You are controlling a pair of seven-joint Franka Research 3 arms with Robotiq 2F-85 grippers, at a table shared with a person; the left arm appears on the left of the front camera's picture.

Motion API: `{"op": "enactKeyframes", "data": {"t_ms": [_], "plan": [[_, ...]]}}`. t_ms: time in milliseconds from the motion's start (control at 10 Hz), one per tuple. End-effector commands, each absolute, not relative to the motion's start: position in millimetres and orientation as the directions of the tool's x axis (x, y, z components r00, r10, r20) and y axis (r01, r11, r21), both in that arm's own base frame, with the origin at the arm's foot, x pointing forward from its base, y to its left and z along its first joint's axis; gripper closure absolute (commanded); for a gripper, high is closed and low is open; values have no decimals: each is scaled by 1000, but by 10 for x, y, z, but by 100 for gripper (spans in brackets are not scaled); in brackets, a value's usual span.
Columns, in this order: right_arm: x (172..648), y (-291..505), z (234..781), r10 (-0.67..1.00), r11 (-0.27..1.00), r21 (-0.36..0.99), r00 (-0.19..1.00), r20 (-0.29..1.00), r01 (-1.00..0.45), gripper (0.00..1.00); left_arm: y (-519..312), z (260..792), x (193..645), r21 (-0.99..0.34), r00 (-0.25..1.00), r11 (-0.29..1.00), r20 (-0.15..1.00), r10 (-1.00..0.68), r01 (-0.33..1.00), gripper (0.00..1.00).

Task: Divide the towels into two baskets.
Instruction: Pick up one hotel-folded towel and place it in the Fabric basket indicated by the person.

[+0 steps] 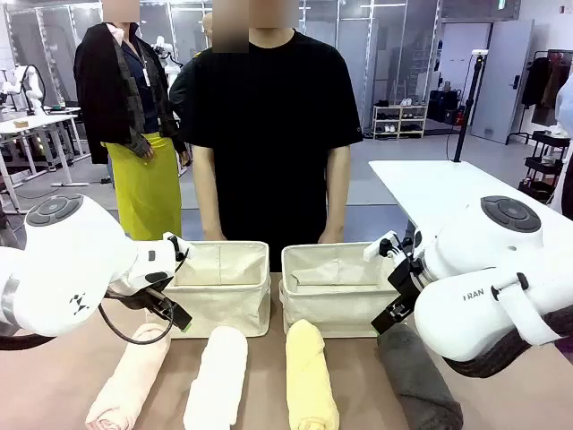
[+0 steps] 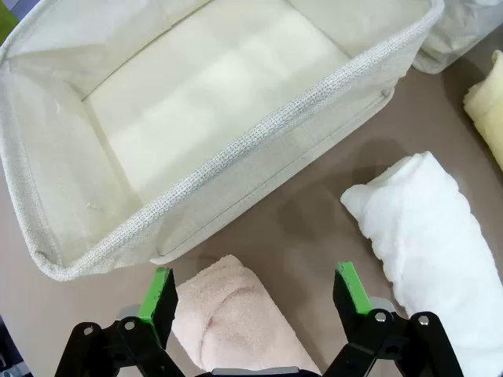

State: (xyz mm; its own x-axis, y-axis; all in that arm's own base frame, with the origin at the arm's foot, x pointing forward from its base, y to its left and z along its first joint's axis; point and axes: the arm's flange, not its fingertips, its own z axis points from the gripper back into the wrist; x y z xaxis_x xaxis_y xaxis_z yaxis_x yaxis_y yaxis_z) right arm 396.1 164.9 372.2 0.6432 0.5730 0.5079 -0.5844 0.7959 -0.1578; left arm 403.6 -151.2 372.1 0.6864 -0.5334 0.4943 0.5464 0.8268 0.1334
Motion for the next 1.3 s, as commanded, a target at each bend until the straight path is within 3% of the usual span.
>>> {"op": "enactKeyframes", "data": {"t_ms": [0, 1000, 1200], "plan": [[3961, 1649, 3722, 573, 796, -158, 643, 508, -584, 0, -1514, 3721, 4035, 133, 686, 827, 494, -534, 547, 0], [3964, 1643, 3722, 573, 796, -159, 643, 508, -584, 0, -1517, 3721, 4034, 134, 686, 826, 494, -534, 547, 0], [3986, 1616, 4050, 571, 796, -171, 626, 531, -581, 0, -1510, 3994, 4052, 103, 678, 817, 504, -534, 567, 0]]}}
